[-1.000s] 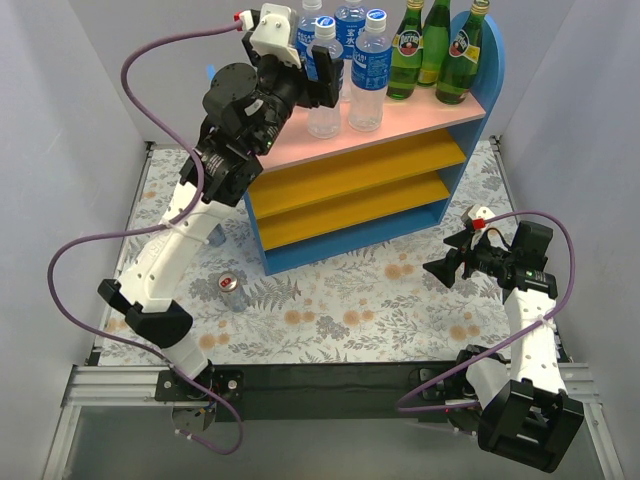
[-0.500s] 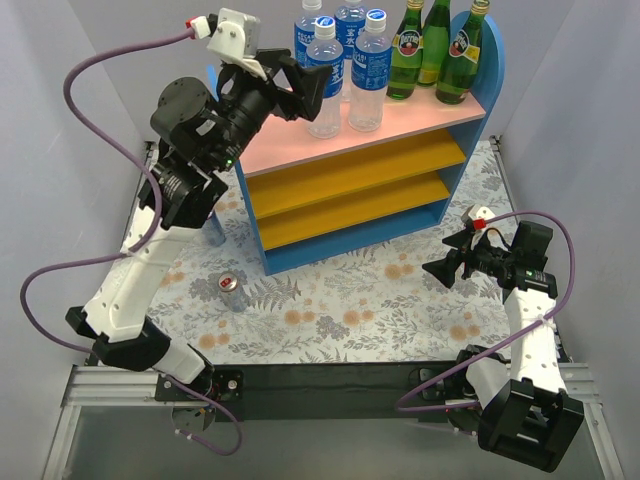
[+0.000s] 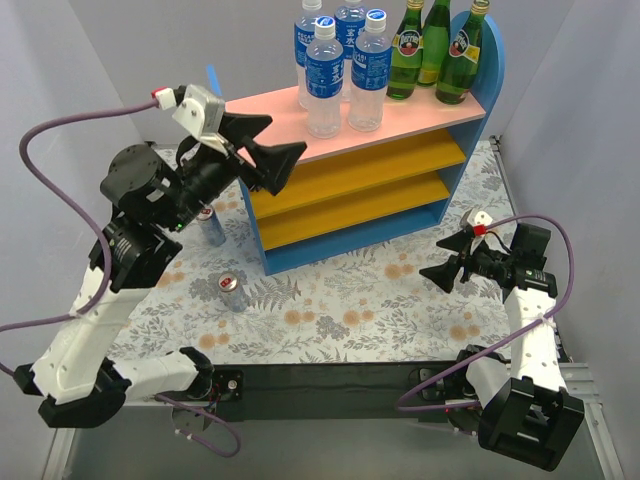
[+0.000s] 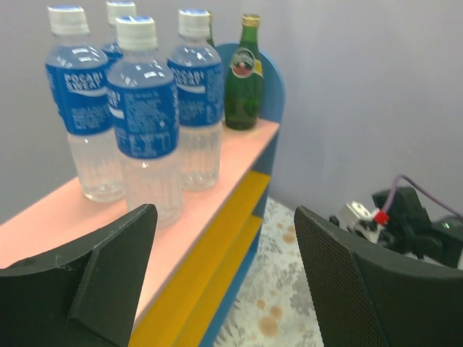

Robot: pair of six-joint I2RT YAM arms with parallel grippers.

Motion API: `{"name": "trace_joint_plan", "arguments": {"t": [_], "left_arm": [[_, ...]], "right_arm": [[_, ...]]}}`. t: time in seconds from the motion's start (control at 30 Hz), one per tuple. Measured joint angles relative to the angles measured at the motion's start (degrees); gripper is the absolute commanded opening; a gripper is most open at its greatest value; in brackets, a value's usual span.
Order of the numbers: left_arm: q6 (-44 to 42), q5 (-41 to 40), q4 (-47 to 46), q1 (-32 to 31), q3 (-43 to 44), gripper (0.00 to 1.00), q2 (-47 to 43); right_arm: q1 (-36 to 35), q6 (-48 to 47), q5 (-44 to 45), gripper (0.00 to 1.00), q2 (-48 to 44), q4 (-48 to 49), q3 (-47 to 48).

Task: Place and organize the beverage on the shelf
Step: Place the drink on the shelf, then pick up the drink from the center of the board.

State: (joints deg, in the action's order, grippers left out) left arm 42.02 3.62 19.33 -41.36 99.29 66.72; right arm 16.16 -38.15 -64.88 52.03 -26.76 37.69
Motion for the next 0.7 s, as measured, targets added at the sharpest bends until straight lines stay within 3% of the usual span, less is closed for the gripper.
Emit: {"name": "trace_joint_plan", "arguments": {"t": [0.3, 0.47, 0.7], "left_arm": [[-0.3, 7.2, 4.9, 0.0, -17.2, 0.76, -13.6], [1.2, 6.6, 6.8, 0.0, -27.5, 0.75, -18.8], [2.1, -1.8, 8.4, 0.0, -37.6, 0.76, -23.9]], "right_arm": [[-4.3, -6.9, -3.0, 0.97, 1.6, -4.9, 0.2], [-18.0, -9.0, 2.7, 0.97, 3.5, -6.8, 2.4], [-42.3, -13.0, 15.9, 0.94, 8.6, -9.4, 10.8]]}}
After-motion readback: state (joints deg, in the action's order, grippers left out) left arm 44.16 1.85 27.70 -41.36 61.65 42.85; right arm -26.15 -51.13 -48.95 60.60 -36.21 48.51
